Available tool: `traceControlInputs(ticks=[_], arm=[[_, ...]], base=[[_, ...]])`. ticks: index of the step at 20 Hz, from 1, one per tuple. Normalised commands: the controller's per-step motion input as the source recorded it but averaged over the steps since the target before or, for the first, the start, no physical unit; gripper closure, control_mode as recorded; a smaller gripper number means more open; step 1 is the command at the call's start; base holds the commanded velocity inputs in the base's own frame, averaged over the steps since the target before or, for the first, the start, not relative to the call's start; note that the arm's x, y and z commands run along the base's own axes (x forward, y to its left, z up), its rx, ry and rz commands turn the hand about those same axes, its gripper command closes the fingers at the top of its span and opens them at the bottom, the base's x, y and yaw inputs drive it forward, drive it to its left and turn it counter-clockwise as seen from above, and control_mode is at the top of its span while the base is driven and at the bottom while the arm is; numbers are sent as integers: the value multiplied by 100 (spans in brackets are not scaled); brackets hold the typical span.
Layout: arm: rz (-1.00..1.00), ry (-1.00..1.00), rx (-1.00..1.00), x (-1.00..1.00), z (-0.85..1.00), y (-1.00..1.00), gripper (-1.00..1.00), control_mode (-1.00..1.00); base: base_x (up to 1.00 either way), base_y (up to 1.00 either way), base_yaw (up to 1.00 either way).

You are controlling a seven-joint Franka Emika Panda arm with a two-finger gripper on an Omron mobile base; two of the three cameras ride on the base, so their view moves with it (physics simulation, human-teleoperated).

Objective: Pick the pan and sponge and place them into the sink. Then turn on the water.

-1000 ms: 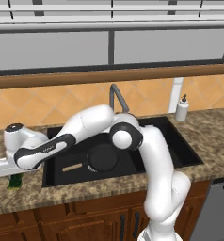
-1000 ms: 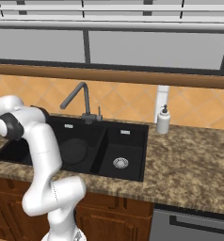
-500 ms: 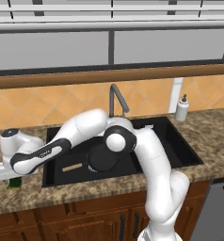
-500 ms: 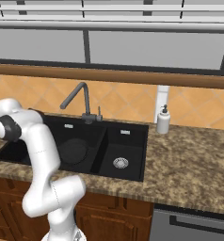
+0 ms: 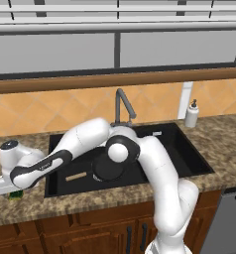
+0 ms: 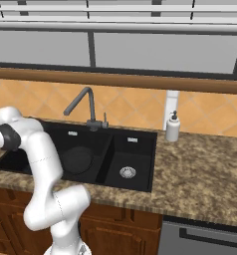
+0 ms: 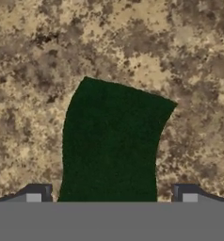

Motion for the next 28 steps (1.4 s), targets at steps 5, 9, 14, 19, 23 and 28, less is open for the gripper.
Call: traceControlInputs(ticks=[5, 9, 14, 19, 23, 28], arm=[[0, 0, 0, 0, -25, 4, -100, -100], [0, 0, 0, 0, -6, 0, 100, -100], [0, 0, 0, 0, 0, 0, 100, -100], [0, 0, 0, 0, 0, 0, 100, -100], [-11, -4, 0, -41, 0, -58, 100, -100], [-20, -4, 1, -20, 53, -82, 100, -100]], base=[[0, 0, 0], [0, 0, 0], [0, 0, 0], [0, 0, 0], [0, 0, 0], [0, 0, 0]])
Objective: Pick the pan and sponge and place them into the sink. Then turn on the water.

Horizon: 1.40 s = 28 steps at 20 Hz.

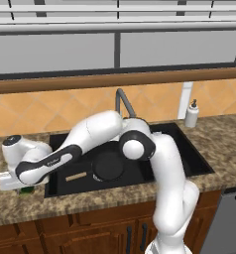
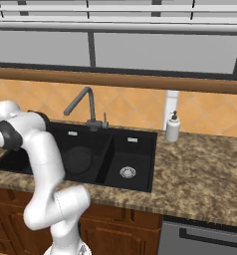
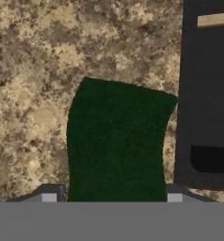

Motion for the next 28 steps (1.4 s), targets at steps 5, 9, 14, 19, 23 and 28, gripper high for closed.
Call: traceControlInputs(ticks=[5, 9, 14, 19, 23, 28], arm=[[-20, -2, 0, 5, 62, -82, 100, -100], [-17, 0, 0, 33, 16, -76, 100, -100], [-15, 0, 0, 50, 0, -82, 100, -100], [-13, 10, -1, 60, -19, -81, 100, -100], [-12, 8, -12, 62, -59, -41, 100, -100], [-9, 5, -12, 50, -65, -24, 100, -100]], base=[[0, 0, 0], [0, 0, 0], [0, 0, 0], [0, 0, 0], [0, 0, 0], [0, 0, 0]])
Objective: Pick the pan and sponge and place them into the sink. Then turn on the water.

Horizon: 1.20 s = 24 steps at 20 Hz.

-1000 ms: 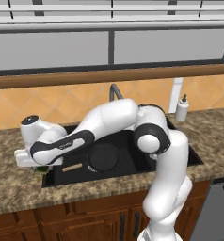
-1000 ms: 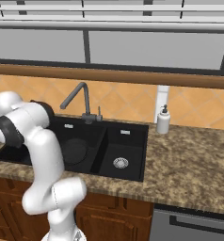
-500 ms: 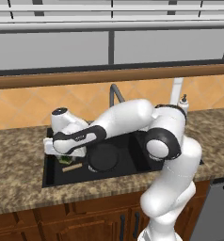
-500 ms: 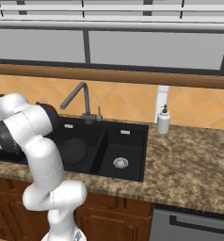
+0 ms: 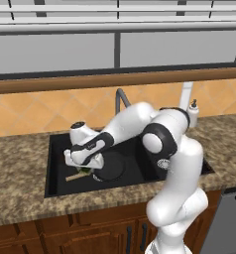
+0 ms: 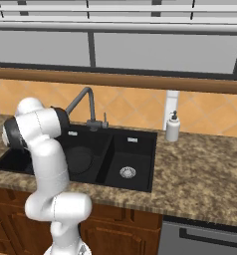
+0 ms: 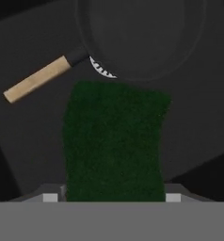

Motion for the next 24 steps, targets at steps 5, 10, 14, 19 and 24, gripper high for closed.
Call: traceControlInputs(ticks=[5, 10, 14, 19, 24], arm=[[-6, 4, -6, 46, -46, -29, 100, -100], [0, 0, -4, 46, -44, -7, 100, -100], [0, 0, -3, 42, -48, 0, 100, -100], [0, 0, -1, 35, -39, 0, 100, -100], [0, 0, 0, 19, -15, -1, 100, -100]], base=[[0, 0, 0], [0, 0, 0], [0, 0, 0], [0, 0, 0], [0, 0, 0]])
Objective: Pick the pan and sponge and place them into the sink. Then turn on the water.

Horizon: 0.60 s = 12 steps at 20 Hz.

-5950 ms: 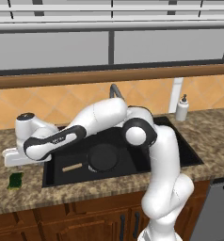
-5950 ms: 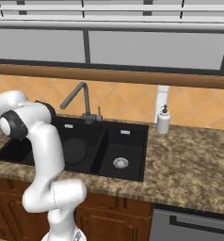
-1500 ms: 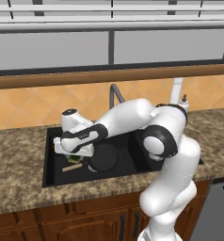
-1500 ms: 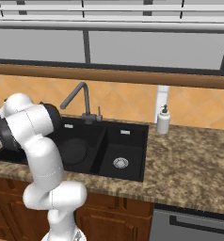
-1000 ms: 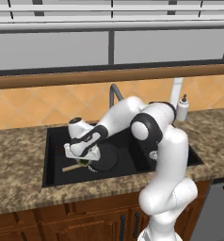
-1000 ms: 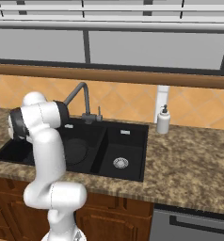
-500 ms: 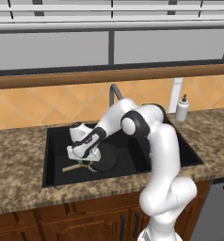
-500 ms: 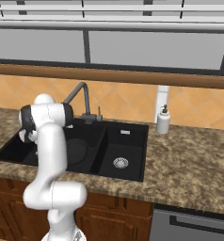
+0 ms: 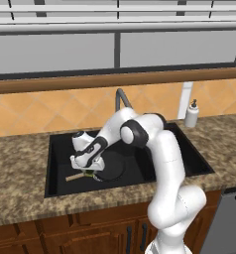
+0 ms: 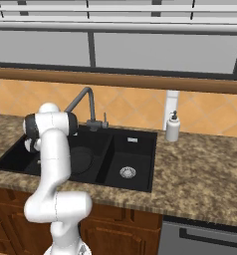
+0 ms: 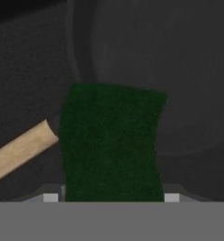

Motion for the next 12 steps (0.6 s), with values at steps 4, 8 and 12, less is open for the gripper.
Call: traceControlInputs(ticks=[4, 8, 12], arm=[[0, 0, 0, 18, -18, 0, 100, -100], [0, 0, 0, 16, -19, 0, 100, -100], [0, 0, 0, 2, -7, 0, 100, -100]], base=[[0, 0, 0], [0, 0, 0], [0, 0, 0]])
